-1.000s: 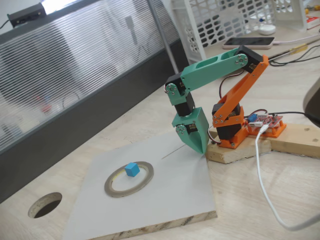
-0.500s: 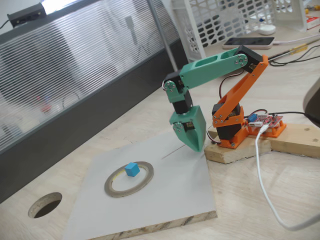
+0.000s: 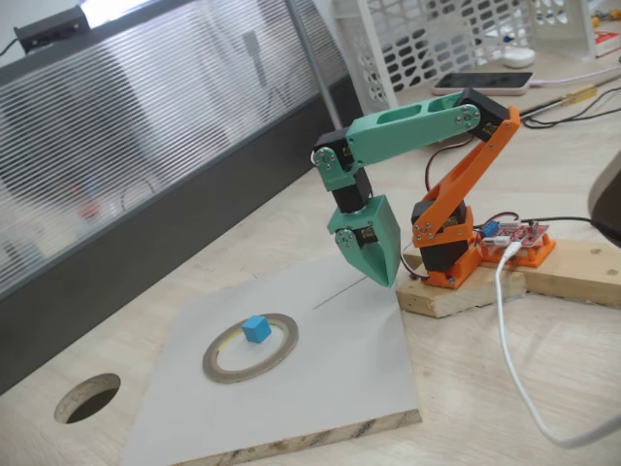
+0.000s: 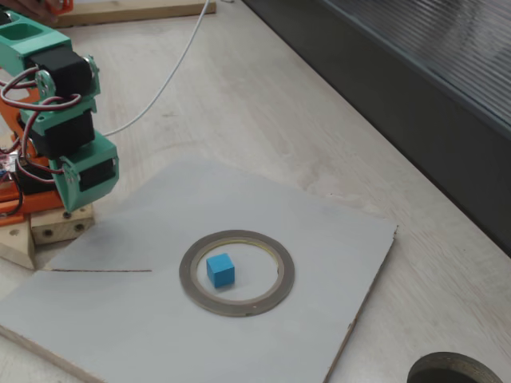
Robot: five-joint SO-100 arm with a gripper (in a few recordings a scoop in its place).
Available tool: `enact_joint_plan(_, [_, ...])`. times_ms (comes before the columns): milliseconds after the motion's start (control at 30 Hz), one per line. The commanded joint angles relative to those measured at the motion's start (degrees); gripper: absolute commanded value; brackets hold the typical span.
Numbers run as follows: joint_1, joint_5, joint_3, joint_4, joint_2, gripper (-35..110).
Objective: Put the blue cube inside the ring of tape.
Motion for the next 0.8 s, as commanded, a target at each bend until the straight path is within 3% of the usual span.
enact_joint_plan(0, [0.97,0.44,-0.70,1.67,4.57,-1])
enact_joint_plan(767, [0.97,0.35,-0.53,1.67,4.39,-1])
